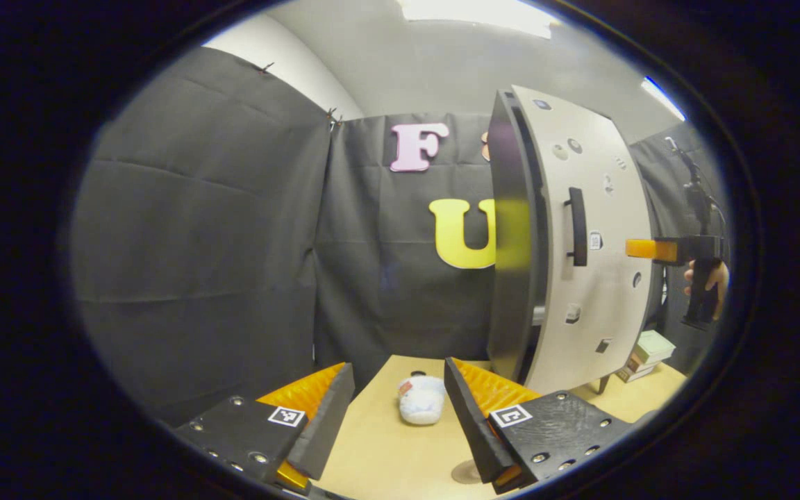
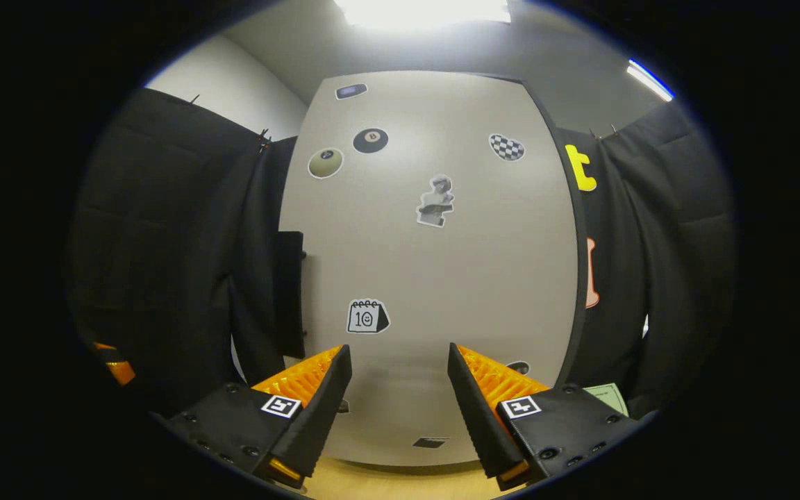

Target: Open the cabinet door with the right hand, grasp the bottle in the cabinet with the left hand and place it on the coaster, then close the cabinet door with the right hand.

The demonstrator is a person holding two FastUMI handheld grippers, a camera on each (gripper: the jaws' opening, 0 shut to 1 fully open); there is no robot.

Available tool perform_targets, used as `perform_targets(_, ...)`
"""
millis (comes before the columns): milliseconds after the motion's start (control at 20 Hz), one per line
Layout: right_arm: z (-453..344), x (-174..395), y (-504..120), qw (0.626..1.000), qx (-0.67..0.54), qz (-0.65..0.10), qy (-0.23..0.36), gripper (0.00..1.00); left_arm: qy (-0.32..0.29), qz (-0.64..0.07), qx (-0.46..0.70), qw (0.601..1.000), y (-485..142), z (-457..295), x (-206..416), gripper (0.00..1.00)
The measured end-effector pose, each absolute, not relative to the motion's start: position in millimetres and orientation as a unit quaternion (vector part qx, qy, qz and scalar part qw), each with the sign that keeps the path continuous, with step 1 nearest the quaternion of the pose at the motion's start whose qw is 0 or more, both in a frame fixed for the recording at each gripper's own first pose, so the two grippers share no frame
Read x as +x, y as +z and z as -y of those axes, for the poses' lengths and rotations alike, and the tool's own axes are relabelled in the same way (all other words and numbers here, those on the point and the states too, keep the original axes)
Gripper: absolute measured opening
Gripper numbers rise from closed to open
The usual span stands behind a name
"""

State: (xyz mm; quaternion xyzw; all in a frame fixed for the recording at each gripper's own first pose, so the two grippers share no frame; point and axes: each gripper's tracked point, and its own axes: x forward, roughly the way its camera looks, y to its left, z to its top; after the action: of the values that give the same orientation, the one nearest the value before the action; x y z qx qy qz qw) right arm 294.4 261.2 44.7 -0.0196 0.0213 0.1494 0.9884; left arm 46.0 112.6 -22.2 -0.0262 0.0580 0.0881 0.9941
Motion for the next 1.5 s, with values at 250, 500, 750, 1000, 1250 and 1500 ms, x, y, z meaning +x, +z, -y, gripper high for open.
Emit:
perform_targets(250,-174,243,52,0.99,-0.046,-0.011,0.134,0.89,0.053,-0.045,-0.026,0.997,6,-31,72,0.8)
perform_targets(500,-75,211,48,0.994,-0.028,-0.016,0.105,0.89,0.028,-0.031,-0.029,0.999,29,46,83,0.8)
perform_targets(750,10,193,32,0.996,-0.003,-0.023,0.082,0.89,0.034,-0.026,-0.017,0.999,40,86,74,0.79)
perform_targets(1000,49,176,7,0.997,-0.014,-0.039,0.062,0.89,0.042,-0.02,0.018,0.999,53,100,57,0.81)
perform_targets(1250,43,165,5,0.997,-0.019,-0.033,0.063,0.89,0.043,-0.029,0.005,0.999,48,80,54,0.81)
perform_targets(1500,19,171,11,0.997,-0.023,-0.015,0.072,0.89,0.041,-0.021,0.01,0.999,53,61,56,0.79)
